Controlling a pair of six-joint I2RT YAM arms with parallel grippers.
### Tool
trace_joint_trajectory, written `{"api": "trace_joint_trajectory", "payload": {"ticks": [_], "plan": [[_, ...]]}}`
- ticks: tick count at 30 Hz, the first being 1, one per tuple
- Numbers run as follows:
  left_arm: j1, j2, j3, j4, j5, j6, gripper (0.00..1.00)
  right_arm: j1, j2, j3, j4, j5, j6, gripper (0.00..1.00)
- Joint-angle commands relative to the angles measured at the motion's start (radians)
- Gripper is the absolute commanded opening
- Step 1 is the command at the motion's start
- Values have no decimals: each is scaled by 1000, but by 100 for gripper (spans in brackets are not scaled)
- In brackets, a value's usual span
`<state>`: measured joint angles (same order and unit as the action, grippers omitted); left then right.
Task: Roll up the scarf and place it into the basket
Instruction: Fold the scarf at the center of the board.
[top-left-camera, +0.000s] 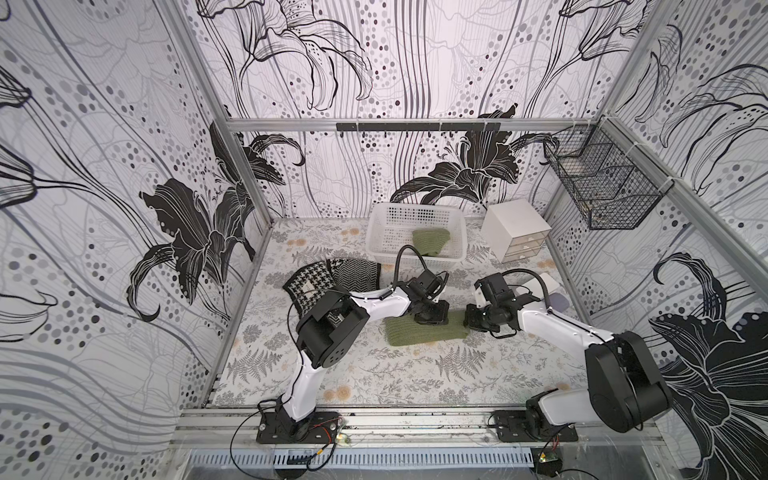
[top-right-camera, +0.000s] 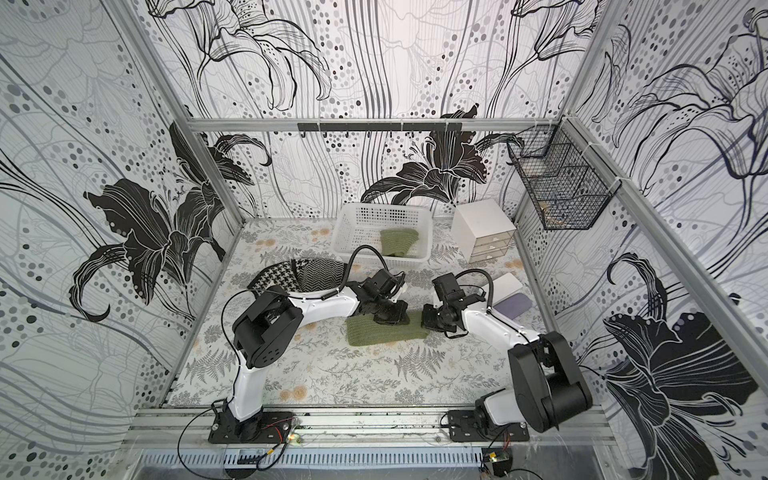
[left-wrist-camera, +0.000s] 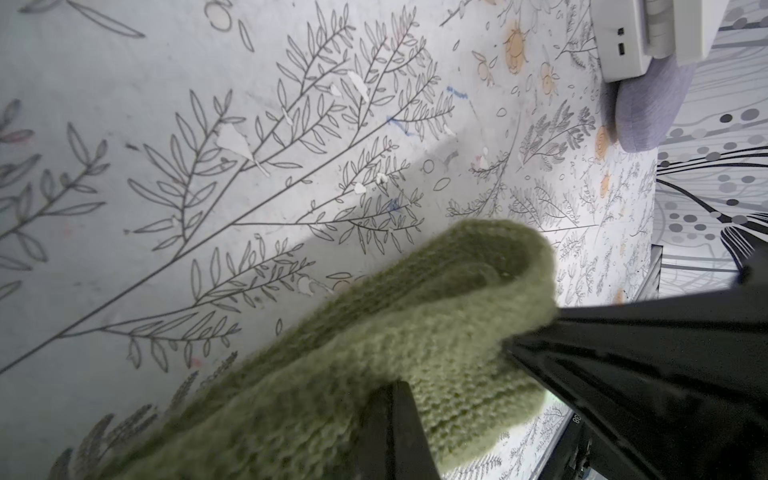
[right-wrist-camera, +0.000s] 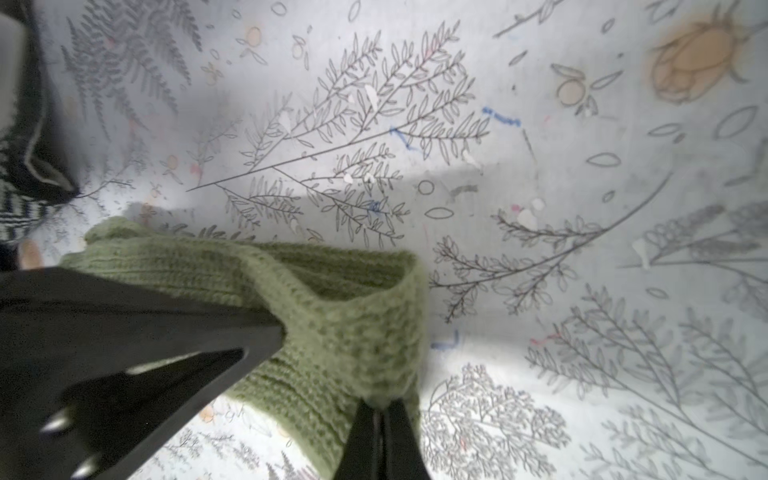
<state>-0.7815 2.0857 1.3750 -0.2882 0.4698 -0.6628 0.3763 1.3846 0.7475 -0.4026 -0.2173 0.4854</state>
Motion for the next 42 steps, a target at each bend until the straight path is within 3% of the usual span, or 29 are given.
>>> {"api": "trace_joint_trajectory", "payload": {"ticks": [1,12,17,22,28,32,42], "plan": [[-7,34,32,53,-7,-5,0,-4,-34,2,-54,-27,19,0],[-4,45,3,105,2,-32,0,24,13,-9,117,-207,112,0],[16,2,-19,111,12,-48,0,58,52,-6,153,-196,143,0],[57,-84,15,-146,-95,28,0,61,56,17,109,-165,132,0],[97,-156,-65,-218,-151,37,0,76,76,37,93,-143,131,0],[111,-192,-114,-221,-169,56,0,82,82,49,88,-138,134,0],[111,-109,-152,-123,-132,40,0,131,104,109,61,-139,143,0]]}}
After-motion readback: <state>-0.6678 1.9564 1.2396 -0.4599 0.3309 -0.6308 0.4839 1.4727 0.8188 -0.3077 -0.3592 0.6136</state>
